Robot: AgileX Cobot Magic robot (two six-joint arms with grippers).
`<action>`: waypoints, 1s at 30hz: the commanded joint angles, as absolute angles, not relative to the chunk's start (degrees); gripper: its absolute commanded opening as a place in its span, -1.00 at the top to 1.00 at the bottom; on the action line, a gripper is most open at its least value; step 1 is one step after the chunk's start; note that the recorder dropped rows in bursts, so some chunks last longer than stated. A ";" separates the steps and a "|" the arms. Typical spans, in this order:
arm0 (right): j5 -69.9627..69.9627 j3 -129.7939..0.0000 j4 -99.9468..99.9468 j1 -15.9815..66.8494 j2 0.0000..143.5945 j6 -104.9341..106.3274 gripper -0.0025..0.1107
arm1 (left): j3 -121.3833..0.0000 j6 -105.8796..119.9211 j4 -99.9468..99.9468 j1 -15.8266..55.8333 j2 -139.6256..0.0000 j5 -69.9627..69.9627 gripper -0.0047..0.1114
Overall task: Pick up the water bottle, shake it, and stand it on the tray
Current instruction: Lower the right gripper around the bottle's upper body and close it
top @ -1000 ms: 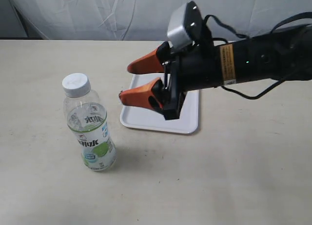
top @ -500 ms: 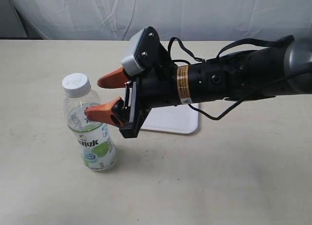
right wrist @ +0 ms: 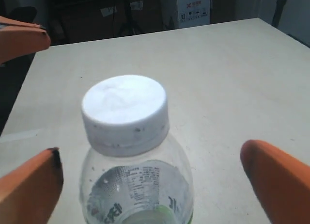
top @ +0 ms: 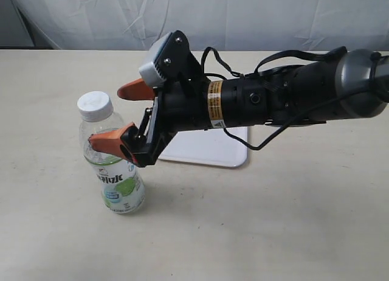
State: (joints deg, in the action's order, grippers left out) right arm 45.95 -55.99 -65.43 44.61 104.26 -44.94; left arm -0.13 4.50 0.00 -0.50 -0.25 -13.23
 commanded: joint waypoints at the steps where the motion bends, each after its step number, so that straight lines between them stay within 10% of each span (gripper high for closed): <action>1: 45.94 -56.35 -64.87 45.07 104.34 -44.67 -0.82 | 0.00 4.44 0.00 -0.46 0.00 -13.24 0.92; 30: 42.81 -56.35 -54.74 51.41 109.66 -36.17 -0.82 | 0.00 4.44 0.00 -0.46 0.00 -13.24 0.92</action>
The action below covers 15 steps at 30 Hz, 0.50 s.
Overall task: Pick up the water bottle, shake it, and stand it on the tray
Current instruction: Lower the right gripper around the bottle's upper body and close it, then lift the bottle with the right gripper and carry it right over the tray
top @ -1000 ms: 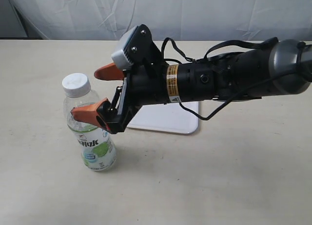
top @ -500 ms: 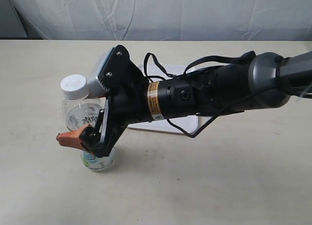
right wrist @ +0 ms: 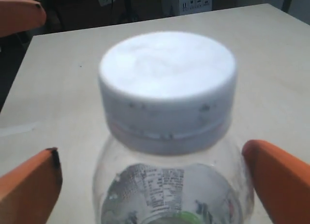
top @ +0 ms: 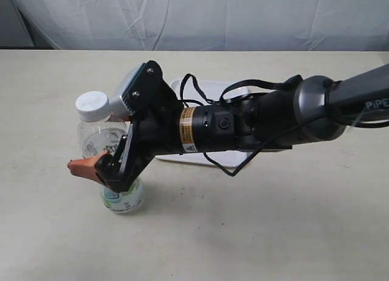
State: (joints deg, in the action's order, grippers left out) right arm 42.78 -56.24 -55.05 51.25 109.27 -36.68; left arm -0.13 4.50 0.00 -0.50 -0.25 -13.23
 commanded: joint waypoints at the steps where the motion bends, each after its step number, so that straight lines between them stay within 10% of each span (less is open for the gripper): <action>1: 42.56 -56.35 -54.62 51.41 109.71 -36.17 -0.82 | 0.00 4.44 0.00 -0.46 0.00 -13.24 0.92; 8: 36.39 -56.35 -49.95 51.41 109.94 -35.44 -0.54 | 0.00 4.44 0.00 -0.46 0.00 -13.24 0.92; 14: 38.63 -56.35 -52.10 51.41 109.94 -34.38 0.97 | 0.00 4.44 0.00 -0.46 0.00 -13.24 0.92; 15: 39.65 -56.35 -51.92 51.41 109.94 -35.03 0.94 | 0.00 4.44 0.00 -0.46 0.00 -13.24 0.92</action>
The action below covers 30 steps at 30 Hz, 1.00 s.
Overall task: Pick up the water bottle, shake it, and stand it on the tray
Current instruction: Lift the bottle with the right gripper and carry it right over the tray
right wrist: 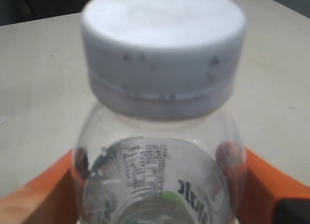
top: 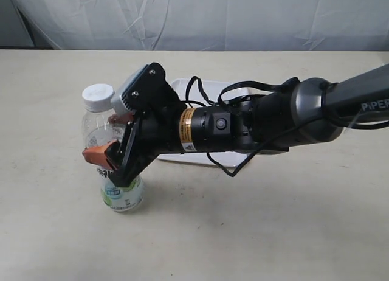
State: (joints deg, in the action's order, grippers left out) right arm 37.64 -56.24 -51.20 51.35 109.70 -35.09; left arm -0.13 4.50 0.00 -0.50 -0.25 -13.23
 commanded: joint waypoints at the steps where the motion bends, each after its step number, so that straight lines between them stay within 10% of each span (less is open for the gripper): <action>1: 39.90 -56.48 -51.79 51.41 109.73 -35.03 0.93 | 0.00 4.44 0.00 -0.46 0.00 -13.24 0.92; 19: -12.85 -70.69 -33.63 51.29 85.79 -24.91 0.97 | 0.00 4.44 0.00 -0.46 0.00 -13.24 0.92; 30: -7.86 -68.45 -39.72 51.31 78.24 -30.66 0.97 | 0.00 4.44 0.00 -0.46 0.00 -13.24 0.92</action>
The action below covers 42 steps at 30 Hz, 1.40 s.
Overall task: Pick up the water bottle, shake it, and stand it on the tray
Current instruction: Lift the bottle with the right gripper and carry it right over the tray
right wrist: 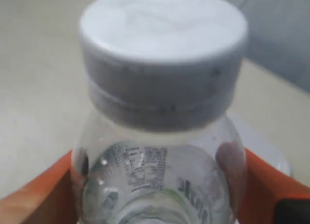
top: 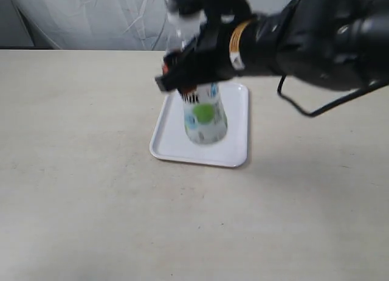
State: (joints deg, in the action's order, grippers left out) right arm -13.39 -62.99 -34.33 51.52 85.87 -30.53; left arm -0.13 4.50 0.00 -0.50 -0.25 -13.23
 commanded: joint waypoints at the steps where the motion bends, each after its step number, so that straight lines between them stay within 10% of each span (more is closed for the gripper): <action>1: -7.86 -69.05 -40.68 51.31 77.36 -30.66 0.97 | 0.00 4.44 0.00 -0.46 0.00 -13.24 0.92; 42: -11.82 -68.61 -51.79 53.31 79.18 -43.58 0.97 | 0.00 4.67 0.00 -0.46 0.00 -13.24 0.92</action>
